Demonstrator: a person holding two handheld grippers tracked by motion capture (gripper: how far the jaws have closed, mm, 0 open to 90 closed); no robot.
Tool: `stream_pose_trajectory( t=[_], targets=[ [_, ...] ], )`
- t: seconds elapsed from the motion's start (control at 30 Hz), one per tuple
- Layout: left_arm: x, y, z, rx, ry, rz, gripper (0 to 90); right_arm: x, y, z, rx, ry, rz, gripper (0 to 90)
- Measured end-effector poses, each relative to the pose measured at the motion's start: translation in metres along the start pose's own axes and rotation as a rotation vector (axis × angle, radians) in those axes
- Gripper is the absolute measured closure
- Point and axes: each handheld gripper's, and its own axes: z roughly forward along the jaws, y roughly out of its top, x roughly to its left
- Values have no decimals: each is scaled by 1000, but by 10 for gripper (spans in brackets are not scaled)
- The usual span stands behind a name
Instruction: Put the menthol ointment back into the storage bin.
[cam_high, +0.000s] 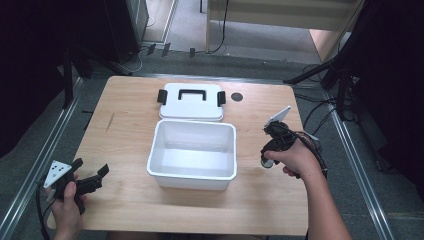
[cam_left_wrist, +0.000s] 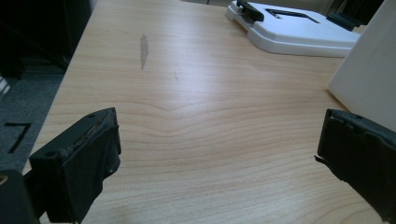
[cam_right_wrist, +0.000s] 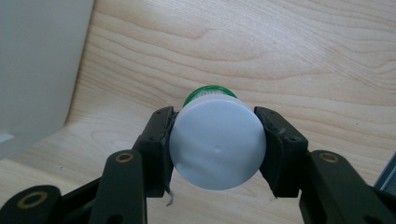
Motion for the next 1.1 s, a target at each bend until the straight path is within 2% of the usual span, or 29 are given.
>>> stream_pose_trajectory(
  t=[0.13,0.5,1.1],
  targets=[
    [0,0,0,0,-1,0,2,3,3,-9,4,3,-3,517],
    [1,0,0,1,13,-10,2,18,15,-31,42,18,-50,517],
    [1,0,0,0,14,-18,2,44,33,-70,22,-7,-99,518]
  ],
)
